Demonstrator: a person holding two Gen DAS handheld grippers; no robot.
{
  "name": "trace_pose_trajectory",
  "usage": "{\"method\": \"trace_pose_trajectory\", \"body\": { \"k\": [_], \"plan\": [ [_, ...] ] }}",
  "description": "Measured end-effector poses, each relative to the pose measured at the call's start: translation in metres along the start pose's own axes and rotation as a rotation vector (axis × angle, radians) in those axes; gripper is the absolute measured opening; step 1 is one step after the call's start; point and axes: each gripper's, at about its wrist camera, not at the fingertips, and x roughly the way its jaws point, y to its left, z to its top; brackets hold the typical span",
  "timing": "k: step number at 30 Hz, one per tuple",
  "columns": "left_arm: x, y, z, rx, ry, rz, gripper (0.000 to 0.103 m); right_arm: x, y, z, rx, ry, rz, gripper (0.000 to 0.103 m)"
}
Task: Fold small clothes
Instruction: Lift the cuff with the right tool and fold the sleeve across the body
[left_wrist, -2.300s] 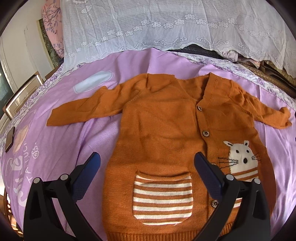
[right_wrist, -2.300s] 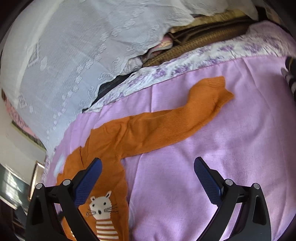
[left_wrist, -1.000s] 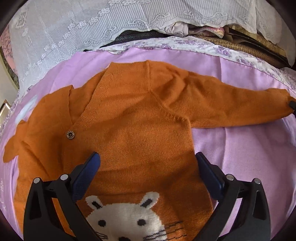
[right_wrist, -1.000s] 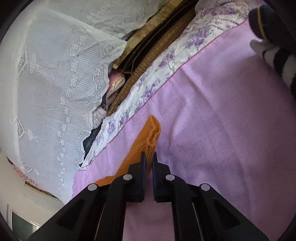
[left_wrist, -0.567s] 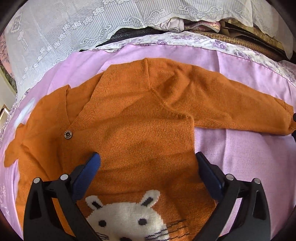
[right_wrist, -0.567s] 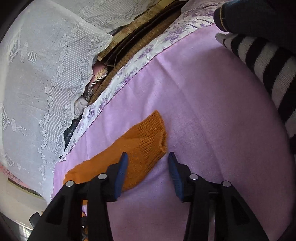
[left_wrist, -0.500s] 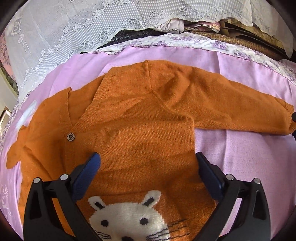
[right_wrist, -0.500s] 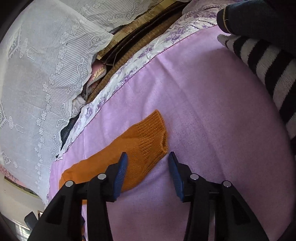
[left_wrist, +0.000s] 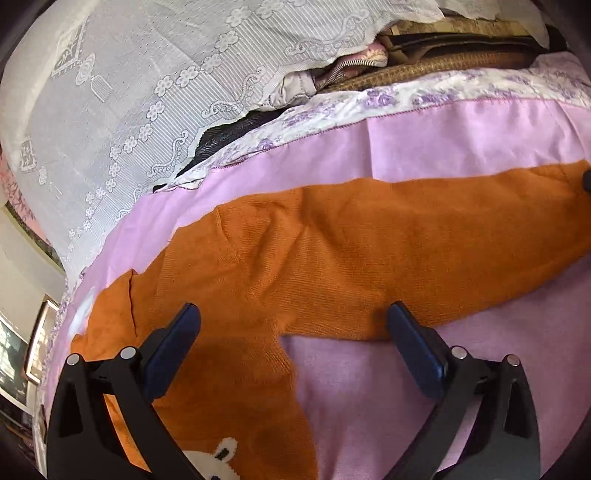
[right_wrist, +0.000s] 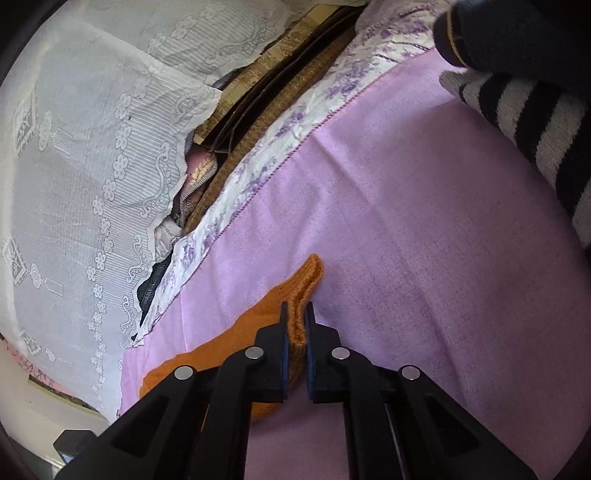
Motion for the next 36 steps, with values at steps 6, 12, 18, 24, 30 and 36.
{"method": "trace_pose_trajectory", "body": {
  "k": [6, 12, 18, 24, 30, 36],
  "plan": [
    [0.007, 0.052, 0.000, -0.210, 0.072, -0.297, 0.099, -0.017, 0.052, -0.018, -0.191, -0.021, 0.032, 0.007],
    [0.027, 0.099, 0.001, -0.411, 0.139, -0.417, 0.099, -0.030, 0.098, -0.048, -0.343, -0.002, 0.099, 0.007],
    [0.032, 0.103, 0.002, -0.441, 0.180, -0.496, 0.099, -0.040, 0.137, -0.081, -0.459, 0.043, 0.178, 0.007],
    [0.026, 0.111, 0.001, -0.457, 0.180, -0.559, 0.099, -0.045, 0.170, -0.105, -0.505, 0.082, 0.238, 0.007],
    [0.021, 0.160, -0.005, -0.511, 0.141, -0.536, 0.099, -0.051, 0.206, -0.127, -0.555, 0.073, 0.276, 0.007],
    [0.028, 0.217, -0.019, -0.603, 0.132, -0.491, 0.099, -0.040, 0.249, -0.157, -0.565, 0.102, 0.325, 0.007]
  ]
}}
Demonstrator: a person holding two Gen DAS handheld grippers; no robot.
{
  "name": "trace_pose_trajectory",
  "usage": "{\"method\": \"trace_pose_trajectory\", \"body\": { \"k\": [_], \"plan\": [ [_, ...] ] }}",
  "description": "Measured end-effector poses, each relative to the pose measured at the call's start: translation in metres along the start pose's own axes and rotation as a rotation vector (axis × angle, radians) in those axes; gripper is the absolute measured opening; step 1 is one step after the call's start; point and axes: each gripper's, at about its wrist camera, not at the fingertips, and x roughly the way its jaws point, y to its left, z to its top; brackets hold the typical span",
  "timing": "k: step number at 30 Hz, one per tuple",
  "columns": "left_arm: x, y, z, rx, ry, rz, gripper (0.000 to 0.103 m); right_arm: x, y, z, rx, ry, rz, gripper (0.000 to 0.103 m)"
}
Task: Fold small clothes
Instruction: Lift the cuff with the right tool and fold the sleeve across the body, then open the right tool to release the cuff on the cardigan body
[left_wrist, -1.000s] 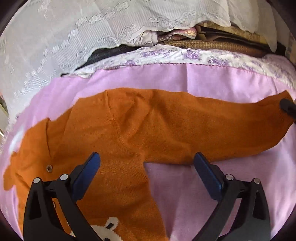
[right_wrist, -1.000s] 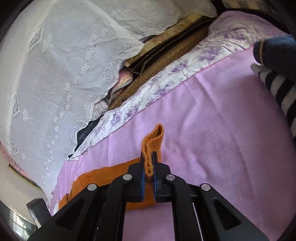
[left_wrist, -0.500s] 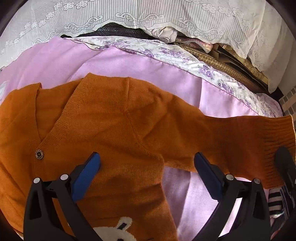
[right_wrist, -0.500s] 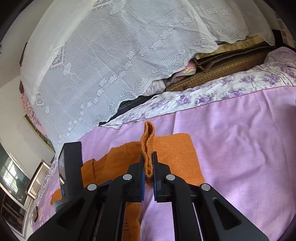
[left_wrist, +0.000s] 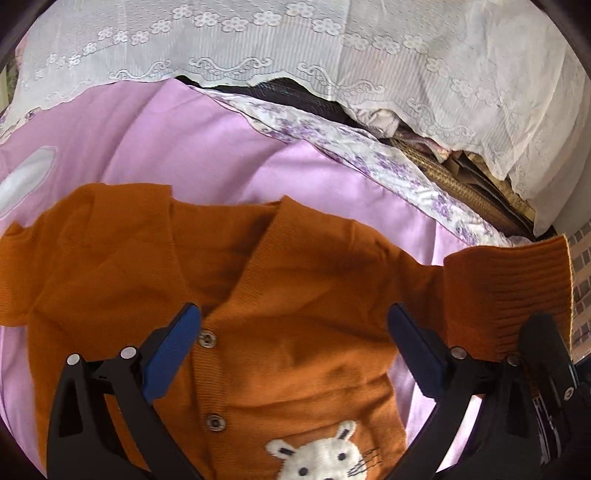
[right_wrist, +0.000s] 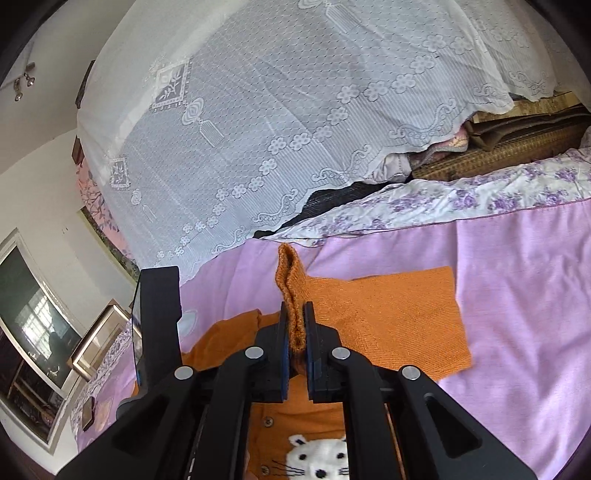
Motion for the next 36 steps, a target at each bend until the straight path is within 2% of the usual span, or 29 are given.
{"method": "trace_pose_trajectory", "body": {
  "k": [6, 10, 12, 19, 22, 23, 24, 25, 27, 29, 31, 36],
  "plan": [
    [-0.024, 0.048, 0.014, -0.070, -0.048, 0.062, 0.099, 0.026, 0.045, 0.000, -0.035, 0.017, 0.053, 0.008],
    [-0.041, 0.074, 0.015, -0.046, -0.103, 0.193, 0.099, 0.053, 0.071, -0.009, -0.054, 0.065, 0.091, 0.008],
    [-0.044, 0.085, 0.013, -0.049, -0.115, 0.233, 0.099, 0.063, 0.083, -0.015, -0.080, 0.081, 0.089, 0.008],
    [-0.036, 0.120, 0.000, -0.079, -0.095, 0.268, 0.099, 0.091, 0.104, -0.034, -0.132, 0.148, 0.097, 0.008],
    [-0.023, 0.129, -0.003, -0.082, -0.082, 0.316, 0.099, 0.109, 0.103, -0.042, -0.134, 0.188, 0.109, 0.016],
    [-0.017, 0.133, -0.004, -0.085, -0.069, 0.337, 0.099, 0.116, 0.099, -0.045, -0.119, 0.217, 0.121, 0.026],
    [-0.010, 0.139, -0.006, -0.096, -0.052, 0.358, 0.099, 0.123, 0.094, -0.048, -0.101, 0.253, 0.136, 0.031],
    [-0.005, 0.145, -0.007, -0.116, -0.030, 0.367, 0.099, 0.129, 0.090, -0.050, -0.080, 0.288, 0.152, 0.031],
    [0.000, 0.158, -0.007, -0.173, 0.008, 0.321, 0.099, 0.130, 0.082, -0.050, -0.038, 0.313, 0.175, 0.031],
    [-0.007, 0.167, -0.006, -0.222, -0.002, 0.265, 0.099, 0.120, 0.080, -0.043, -0.028, 0.293, 0.206, 0.031],
    [-0.016, 0.170, -0.006, -0.242, -0.027, 0.245, 0.099, 0.104, 0.080, -0.034, -0.058, 0.246, 0.207, 0.031],
    [-0.032, 0.148, -0.007, -0.207, -0.057, 0.165, 0.099, 0.070, 0.066, -0.018, -0.152, 0.138, 0.054, 0.031]
  ]
}}
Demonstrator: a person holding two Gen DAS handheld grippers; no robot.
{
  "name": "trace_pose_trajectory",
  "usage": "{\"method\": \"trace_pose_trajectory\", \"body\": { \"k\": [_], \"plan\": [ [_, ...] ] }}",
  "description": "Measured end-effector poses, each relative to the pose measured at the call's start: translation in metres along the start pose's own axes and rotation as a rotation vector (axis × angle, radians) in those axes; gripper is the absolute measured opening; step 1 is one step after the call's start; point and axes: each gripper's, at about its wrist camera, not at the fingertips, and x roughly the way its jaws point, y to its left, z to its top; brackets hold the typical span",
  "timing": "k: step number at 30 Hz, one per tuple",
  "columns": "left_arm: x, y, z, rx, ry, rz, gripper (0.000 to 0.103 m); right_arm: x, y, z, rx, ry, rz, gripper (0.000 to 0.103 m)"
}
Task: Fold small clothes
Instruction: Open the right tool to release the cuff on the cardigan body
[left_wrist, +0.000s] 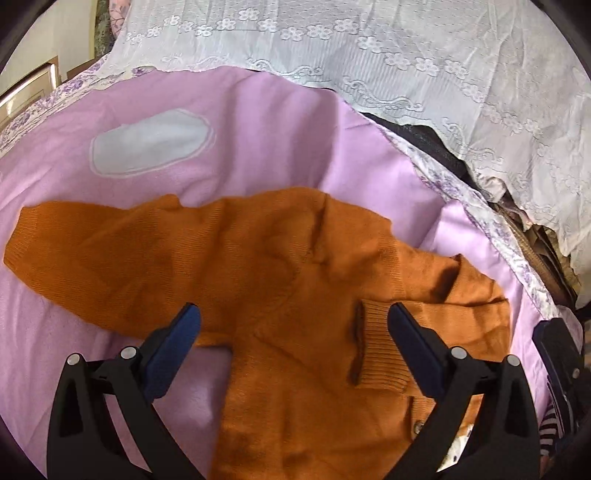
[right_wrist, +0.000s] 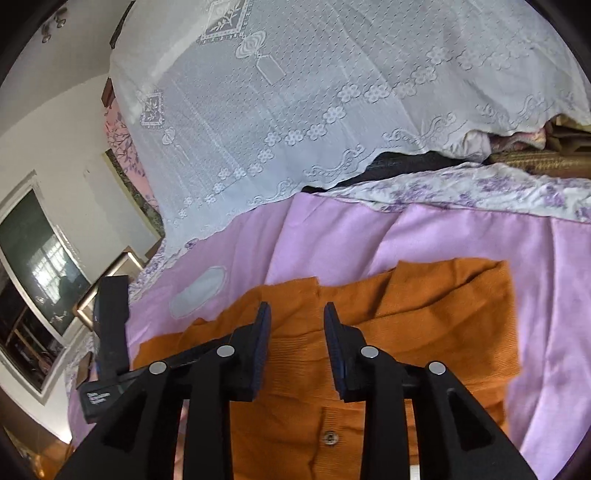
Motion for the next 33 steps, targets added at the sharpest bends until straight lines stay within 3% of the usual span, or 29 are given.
{"method": "trace_pose_trajectory", "body": {
  "k": [3, 6, 10, 13, 17, 20, 22, 25, 29, 33],
  "plan": [
    [0.000, -0.027, -0.007, 0.077, 0.030, -0.082, 0.099, -0.004, -0.032, 0.003, 0.038, 0.004, -0.070, 0.031],
    [0.009, -0.051, -0.018, 0.153, 0.061, -0.097, 0.099, -0.002, -0.071, 0.004, 0.122, 0.029, -0.130, 0.031],
    [0.041, -0.061, -0.029, 0.226, 0.103, 0.009, 0.099, 0.022, -0.120, -0.007, 0.275, 0.117, -0.133, 0.031],
    [0.057, -0.068, -0.036, 0.316, 0.078, 0.128, 0.099, 0.051, -0.146, -0.026, 0.324, 0.195, -0.153, 0.016],
    [0.057, -0.082, -0.044, 0.387, 0.038, 0.214, 0.099, 0.050, -0.151, -0.029, 0.351, 0.177, -0.129, 0.015],
    [0.047, -0.073, -0.038, 0.334, 0.037, 0.180, 0.099, 0.043, -0.147, -0.028, 0.368, 0.152, -0.130, 0.020],
    [0.032, -0.065, -0.032, 0.287, -0.014, 0.163, 0.099, 0.036, -0.141, -0.022, 0.359, 0.115, -0.104, 0.028],
    [0.018, -0.056, -0.025, 0.252, -0.069, 0.160, 0.099, 0.033, -0.129, -0.012, 0.281, 0.083, -0.138, 0.035],
    [0.053, -0.053, -0.026, 0.264, 0.056, 0.222, 0.099, 0.053, -0.135, -0.022, 0.276, 0.173, -0.178, 0.037],
    [0.054, -0.070, -0.033, 0.357, 0.012, 0.309, 0.099, 0.054, -0.122, -0.024, 0.182, 0.177, -0.245, 0.037]
  ]
}}
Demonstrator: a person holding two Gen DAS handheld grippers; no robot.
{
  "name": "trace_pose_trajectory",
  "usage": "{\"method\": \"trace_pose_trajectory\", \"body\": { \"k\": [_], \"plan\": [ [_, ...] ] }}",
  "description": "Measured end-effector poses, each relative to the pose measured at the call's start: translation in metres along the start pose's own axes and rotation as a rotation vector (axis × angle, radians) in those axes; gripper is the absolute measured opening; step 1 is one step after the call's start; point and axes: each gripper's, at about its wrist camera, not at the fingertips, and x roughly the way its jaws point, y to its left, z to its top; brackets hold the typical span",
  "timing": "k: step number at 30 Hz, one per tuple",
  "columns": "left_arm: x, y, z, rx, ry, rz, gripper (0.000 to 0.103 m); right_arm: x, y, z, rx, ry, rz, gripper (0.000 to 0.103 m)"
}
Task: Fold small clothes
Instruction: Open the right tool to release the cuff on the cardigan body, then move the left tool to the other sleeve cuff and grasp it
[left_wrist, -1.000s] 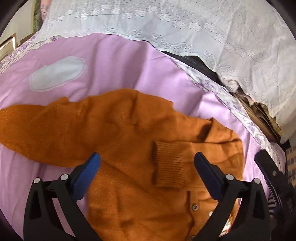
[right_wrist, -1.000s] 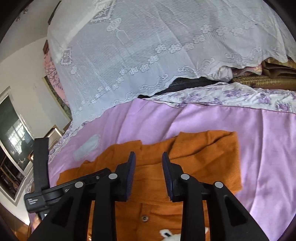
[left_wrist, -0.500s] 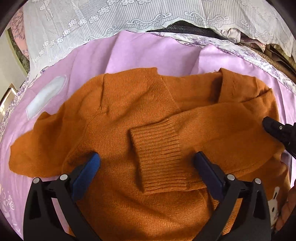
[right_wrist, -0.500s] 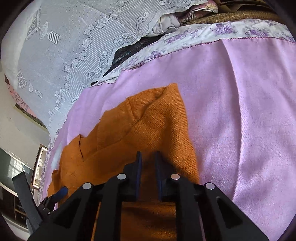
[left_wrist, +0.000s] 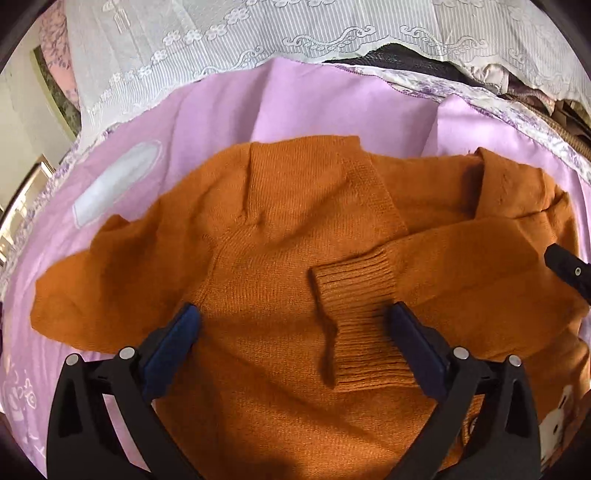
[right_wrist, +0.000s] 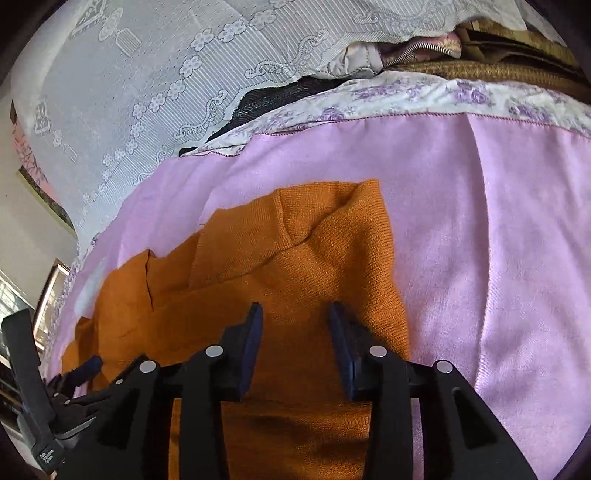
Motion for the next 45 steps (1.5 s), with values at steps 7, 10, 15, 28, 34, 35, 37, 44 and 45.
{"method": "trace_pose_trajectory", "body": {
  "k": [7, 10, 15, 28, 34, 35, 37, 44, 45],
  "plan": [
    [-0.012, 0.022, 0.002, -0.092, -0.033, -0.056, 0.099, -0.032, 0.030, -0.014, -0.118, -0.079, -0.040, 0.045],
    [0.002, 0.019, 0.000, -0.072, 0.033, -0.064, 0.099, -0.015, 0.034, -0.031, -0.200, -0.009, -0.115, 0.050],
    [-0.015, 0.021, -0.008, -0.058, 0.006, -0.036, 0.099, -0.018, 0.032, -0.042, -0.223, -0.028, -0.072, 0.069],
    [-0.033, 0.273, -0.085, -0.523, 0.053, -0.049, 0.099, -0.072, 0.036, -0.052, -0.064, -0.179, 0.138, 0.071],
    [-0.004, 0.341, -0.093, -0.747, 0.062, -0.308, 0.099, -0.069, 0.123, -0.103, -0.335, -0.126, 0.187, 0.071],
    [0.001, 0.344, -0.091, -0.764, 0.055, -0.378, 0.099, -0.069, 0.137, -0.113, -0.392, -0.130, 0.183, 0.071],
    [0.006, 0.348, -0.089, -0.806, 0.046, -0.411, 0.099, -0.068, 0.155, -0.130, -0.498, -0.157, 0.166, 0.071],
    [0.019, 0.359, -0.079, -0.887, -0.033, -0.528, 0.098, -0.058, 0.158, -0.138, -0.519, -0.101, 0.163, 0.071],
    [0.020, 0.359, -0.076, -0.878, -0.041, -0.517, 0.096, -0.055, 0.155, -0.136, -0.496, -0.086, 0.169, 0.071]
  ]
}}
